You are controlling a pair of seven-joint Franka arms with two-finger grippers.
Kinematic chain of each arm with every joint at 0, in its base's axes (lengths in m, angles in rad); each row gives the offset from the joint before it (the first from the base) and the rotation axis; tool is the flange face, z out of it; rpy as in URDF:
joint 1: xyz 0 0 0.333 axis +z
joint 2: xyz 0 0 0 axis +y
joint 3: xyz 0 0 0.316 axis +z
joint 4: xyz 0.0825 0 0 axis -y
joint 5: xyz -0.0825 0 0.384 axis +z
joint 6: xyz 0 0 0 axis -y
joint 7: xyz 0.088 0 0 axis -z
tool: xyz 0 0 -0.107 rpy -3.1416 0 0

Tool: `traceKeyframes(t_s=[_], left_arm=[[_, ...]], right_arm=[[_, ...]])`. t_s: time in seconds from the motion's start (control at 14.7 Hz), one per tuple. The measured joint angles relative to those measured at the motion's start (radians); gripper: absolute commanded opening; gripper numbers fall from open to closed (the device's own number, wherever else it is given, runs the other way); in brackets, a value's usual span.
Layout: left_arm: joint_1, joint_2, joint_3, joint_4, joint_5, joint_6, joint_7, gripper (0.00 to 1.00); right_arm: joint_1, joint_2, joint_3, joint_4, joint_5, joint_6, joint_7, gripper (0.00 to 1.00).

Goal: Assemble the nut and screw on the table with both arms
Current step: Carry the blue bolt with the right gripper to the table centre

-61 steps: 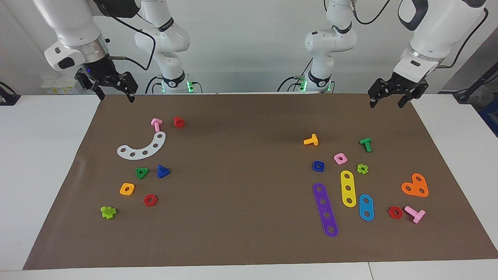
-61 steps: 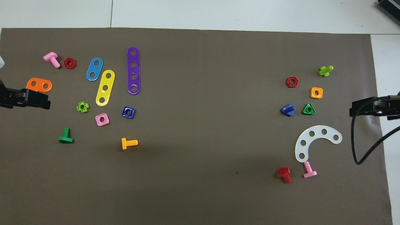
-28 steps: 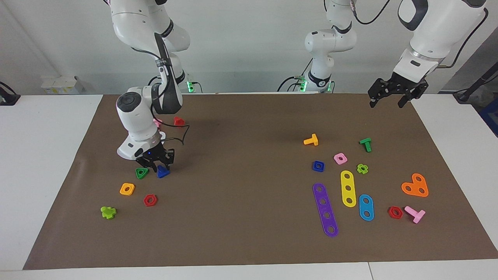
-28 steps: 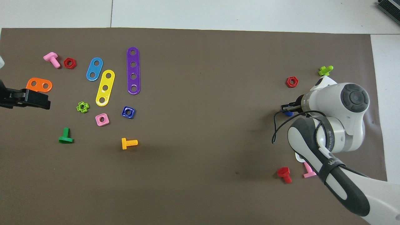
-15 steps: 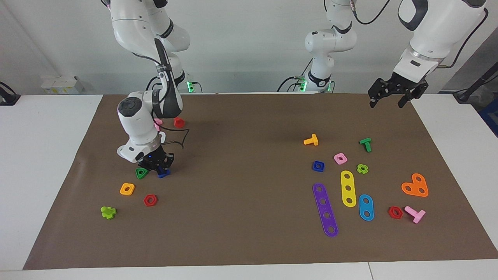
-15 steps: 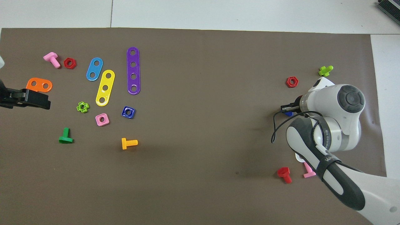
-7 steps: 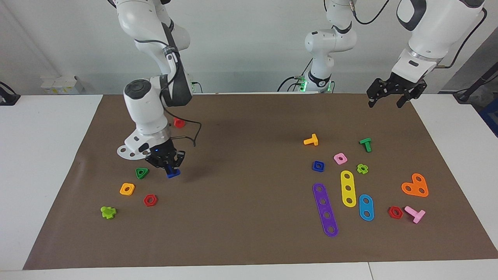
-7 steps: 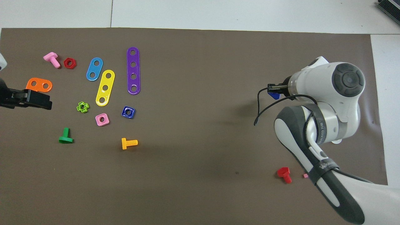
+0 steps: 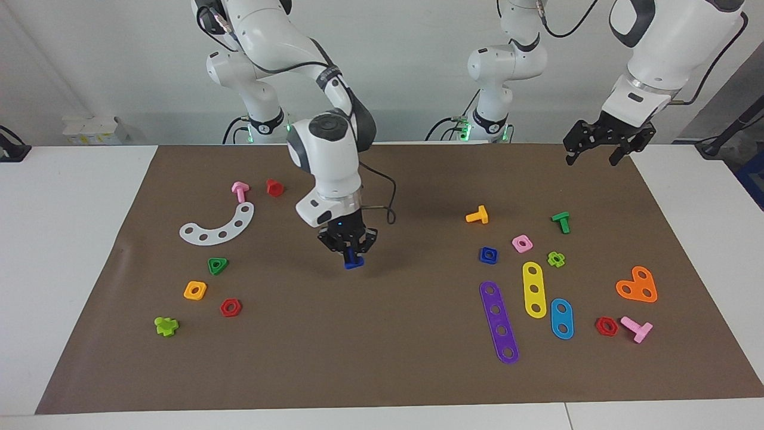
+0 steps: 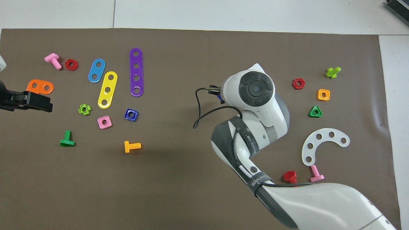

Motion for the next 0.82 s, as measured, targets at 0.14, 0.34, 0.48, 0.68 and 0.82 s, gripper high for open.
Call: traceKeyframes(t_s=[0.14, 0.34, 0.48, 0.68, 0.82], left_arm=[[0.0, 0.0, 0.0, 0.0, 0.0, 0.0, 0.0, 1.0], [0.0, 0.0, 0.0, -0.002, 0.0, 0.0, 0.0, 1.0], [0.0, 0.0, 0.0, -0.005, 0.0, 0.0, 0.0, 1.0], [0.0, -0.002, -0.001, -0.012, 0.0, -0.005, 0.002, 1.0], [0.0, -0.006, -0.004, -0.02, 0.0, -0.008, 0.006, 0.99]], right_arm=[[0.055, 0.084, 0.0, 0.053, -0.063, 0.003, 0.106, 0.0], [0.069, 0.125, -0.002, 0.064, -0.089, 0.008, 0.142, 0.0], [0.064, 0.125, -0.004, 0.063, -0.089, 0.02, 0.143, 0.0], [0.065, 0.128, -0.005, 0.039, -0.089, 0.039, 0.153, 0.1], [0.069, 0.129, -0.003, 0.028, -0.089, 0.044, 0.174, 1.0]])
